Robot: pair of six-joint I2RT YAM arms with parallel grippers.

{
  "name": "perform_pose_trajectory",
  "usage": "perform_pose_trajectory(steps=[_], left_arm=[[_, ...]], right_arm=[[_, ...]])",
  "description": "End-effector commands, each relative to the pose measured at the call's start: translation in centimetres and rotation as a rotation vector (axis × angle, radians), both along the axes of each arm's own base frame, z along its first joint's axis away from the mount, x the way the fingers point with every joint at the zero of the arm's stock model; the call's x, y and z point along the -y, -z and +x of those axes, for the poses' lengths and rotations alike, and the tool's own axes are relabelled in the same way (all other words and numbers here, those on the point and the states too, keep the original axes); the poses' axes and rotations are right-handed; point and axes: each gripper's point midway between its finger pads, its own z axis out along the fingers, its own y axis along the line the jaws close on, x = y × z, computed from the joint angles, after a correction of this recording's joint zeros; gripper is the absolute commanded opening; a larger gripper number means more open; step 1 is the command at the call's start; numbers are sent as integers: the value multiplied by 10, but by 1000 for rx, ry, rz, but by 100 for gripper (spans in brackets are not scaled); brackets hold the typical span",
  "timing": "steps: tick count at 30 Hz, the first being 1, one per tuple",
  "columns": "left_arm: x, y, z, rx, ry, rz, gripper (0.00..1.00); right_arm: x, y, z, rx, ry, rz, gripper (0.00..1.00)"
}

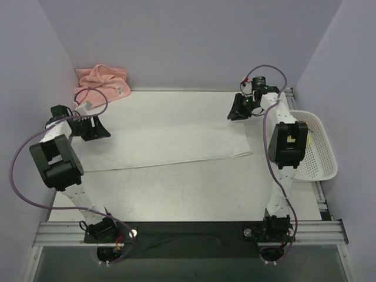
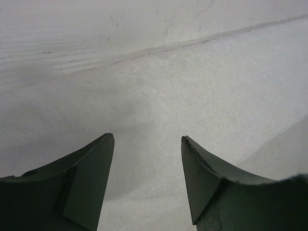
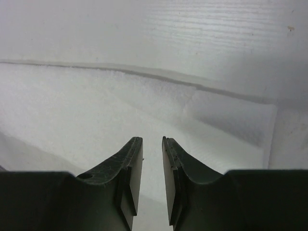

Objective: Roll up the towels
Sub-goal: Fold the towel

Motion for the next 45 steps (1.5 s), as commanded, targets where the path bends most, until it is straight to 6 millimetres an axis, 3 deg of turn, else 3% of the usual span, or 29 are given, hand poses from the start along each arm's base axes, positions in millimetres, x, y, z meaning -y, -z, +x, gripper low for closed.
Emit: perform_pose_trajectory(steps=[1, 7, 11, 14, 17, 18, 20, 22, 23, 27, 29, 40, 45], left_arm=[[4, -11, 5, 42, 13, -25, 68], [-1, -1, -2, 12, -3, 10, 68], [-4, 0, -1, 1, -22, 15, 68], [-3, 1, -2, -7, -25, 9, 68], [6, -9, -6, 23, 16, -11, 69], [9, -17, -6, 48, 29, -14, 69], [16, -22, -11, 66, 58, -8, 71], [18, -32, -14, 97, 70, 14, 72], [20, -33, -16, 101, 79, 20, 72], [22, -43, -19, 131, 90, 44, 72], [22, -43, -21, 131, 94, 53, 72], [18, -41, -21, 120, 88, 67, 73], [16, -41, -20, 122, 90, 80, 73]], right_arm=[[-1, 30, 9, -74, 60, 17, 24], [17, 72, 15, -164, 172, -50, 22], [27, 79, 16, -177, 192, -71, 28], [27, 52, 22, -128, 171, -33, 38], [31, -3, 15, -23, 147, -38, 52], [35, 2, 1, -44, 136, -60, 61], [43, -14, -13, -7, 130, -112, 62], [52, -7, -31, -26, 119, -174, 63], [58, -13, -37, -17, 125, -207, 62], [90, -1, -53, -65, 161, -381, 56], [95, 7, -57, -91, 153, -416, 54], [113, 53, -58, -193, 148, -525, 52], [107, 69, -63, -243, 133, -493, 53]])
